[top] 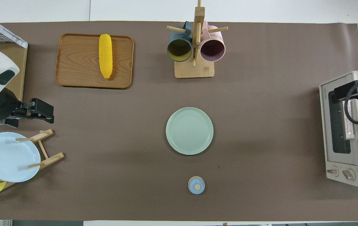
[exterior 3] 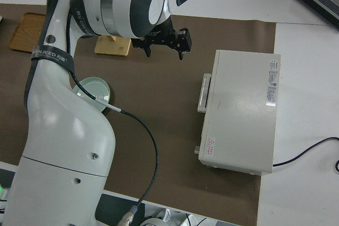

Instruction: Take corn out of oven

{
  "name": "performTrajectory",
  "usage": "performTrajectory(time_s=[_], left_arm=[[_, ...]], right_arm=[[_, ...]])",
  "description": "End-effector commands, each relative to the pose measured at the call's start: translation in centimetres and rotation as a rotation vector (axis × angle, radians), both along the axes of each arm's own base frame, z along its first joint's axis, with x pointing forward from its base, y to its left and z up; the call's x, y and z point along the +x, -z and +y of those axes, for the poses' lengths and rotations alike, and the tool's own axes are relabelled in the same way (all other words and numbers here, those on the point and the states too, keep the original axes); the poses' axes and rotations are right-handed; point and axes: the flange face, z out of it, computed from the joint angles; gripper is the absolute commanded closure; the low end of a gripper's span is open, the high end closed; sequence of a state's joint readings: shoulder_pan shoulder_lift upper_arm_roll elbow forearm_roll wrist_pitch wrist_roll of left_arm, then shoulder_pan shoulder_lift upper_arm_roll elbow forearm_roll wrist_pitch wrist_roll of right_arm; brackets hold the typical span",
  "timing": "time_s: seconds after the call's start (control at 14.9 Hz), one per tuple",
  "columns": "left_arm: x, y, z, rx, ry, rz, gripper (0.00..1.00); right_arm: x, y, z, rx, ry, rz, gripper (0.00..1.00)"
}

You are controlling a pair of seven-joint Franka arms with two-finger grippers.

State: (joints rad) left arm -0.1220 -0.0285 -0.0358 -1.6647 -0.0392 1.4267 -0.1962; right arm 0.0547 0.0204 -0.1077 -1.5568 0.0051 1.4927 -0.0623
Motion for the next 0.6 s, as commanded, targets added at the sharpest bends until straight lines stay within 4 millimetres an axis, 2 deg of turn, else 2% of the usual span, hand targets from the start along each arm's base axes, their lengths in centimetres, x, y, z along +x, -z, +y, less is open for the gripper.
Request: performTrajectory(time_s=[0.0,0.13,0.27,0.54], left_arm=[[1.3,-1.1,0.0,-0.017,-0.014,-0.018,0.0],[1.2,-2.8,0.1,-0.02,-0.013,-0.029,0.0],[1.1,-2.9,-0.3,-0.02,-0.006,-0.03,0.0],[1.1,-3.3,0.2,-0.026,-0.011,-0.047,0.0]], right_arm=[[-0.2,-0.4,-0.3,0.007,0.012,-0.013,0.0],[-0.2,-0.4,-0.3,0.006,0.011,-0.014,0.0],[-0.2,-0.4,-0.3,0.006,0.012,-0.014,0.0],[-0.2,-0.4,-0.3,0.006,0.011,-0.014,0.0]])
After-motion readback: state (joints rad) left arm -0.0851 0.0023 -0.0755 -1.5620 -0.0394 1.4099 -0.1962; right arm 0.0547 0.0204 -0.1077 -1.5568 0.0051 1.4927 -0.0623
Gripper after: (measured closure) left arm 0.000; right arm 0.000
